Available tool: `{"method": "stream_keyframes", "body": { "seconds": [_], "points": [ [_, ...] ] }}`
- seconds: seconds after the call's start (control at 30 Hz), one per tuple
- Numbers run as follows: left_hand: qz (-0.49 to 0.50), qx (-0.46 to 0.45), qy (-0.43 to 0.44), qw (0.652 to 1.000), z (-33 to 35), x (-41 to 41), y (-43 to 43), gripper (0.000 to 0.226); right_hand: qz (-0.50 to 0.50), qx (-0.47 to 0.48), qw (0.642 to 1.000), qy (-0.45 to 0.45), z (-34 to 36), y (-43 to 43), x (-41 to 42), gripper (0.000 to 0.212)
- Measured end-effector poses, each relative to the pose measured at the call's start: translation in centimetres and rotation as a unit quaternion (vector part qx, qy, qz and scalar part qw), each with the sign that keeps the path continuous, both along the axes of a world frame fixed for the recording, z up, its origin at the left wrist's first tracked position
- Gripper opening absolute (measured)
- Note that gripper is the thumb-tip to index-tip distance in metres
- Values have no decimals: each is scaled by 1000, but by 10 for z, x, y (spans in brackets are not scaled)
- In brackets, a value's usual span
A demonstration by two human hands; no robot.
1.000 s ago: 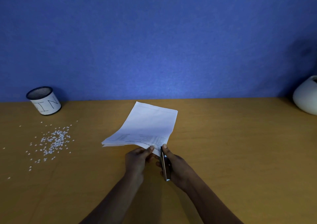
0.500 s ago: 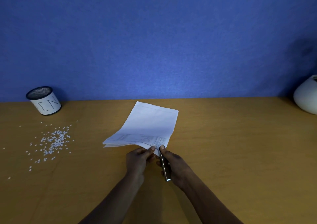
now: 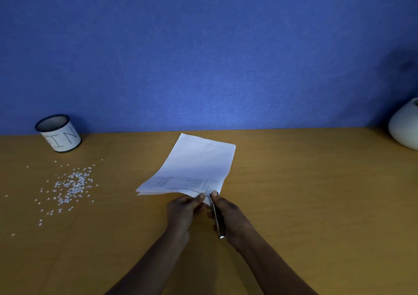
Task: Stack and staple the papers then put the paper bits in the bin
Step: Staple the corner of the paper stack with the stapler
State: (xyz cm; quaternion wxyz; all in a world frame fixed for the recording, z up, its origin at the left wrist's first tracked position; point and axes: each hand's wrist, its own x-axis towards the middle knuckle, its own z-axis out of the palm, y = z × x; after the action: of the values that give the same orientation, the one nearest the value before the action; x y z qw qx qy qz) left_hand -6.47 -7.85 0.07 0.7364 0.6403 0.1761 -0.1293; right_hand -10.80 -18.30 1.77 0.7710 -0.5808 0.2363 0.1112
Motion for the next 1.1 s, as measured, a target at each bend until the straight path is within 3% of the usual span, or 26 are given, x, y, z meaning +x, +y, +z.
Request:
{"method": "stream_keyframes", "body": {
  "seconds": [0.3,0.47,0.83,1.1],
  "points": [
    [-38,9,0,999,-6,-3,-3,11,2,-13,1000,-6,-2,-2,1,29],
    [-126,-42,44,990,1,-8,-10,53,2,-14,1000,3,-7,-1,4,32],
    [-93,-46,11,995,3,-7,-10,41,-18,20,1000,7,-9,2,5,37],
    [-65,-43,20,997,3,-8,-11,32,-61,40,997,18,-13,6,7,18]
  ]
}}
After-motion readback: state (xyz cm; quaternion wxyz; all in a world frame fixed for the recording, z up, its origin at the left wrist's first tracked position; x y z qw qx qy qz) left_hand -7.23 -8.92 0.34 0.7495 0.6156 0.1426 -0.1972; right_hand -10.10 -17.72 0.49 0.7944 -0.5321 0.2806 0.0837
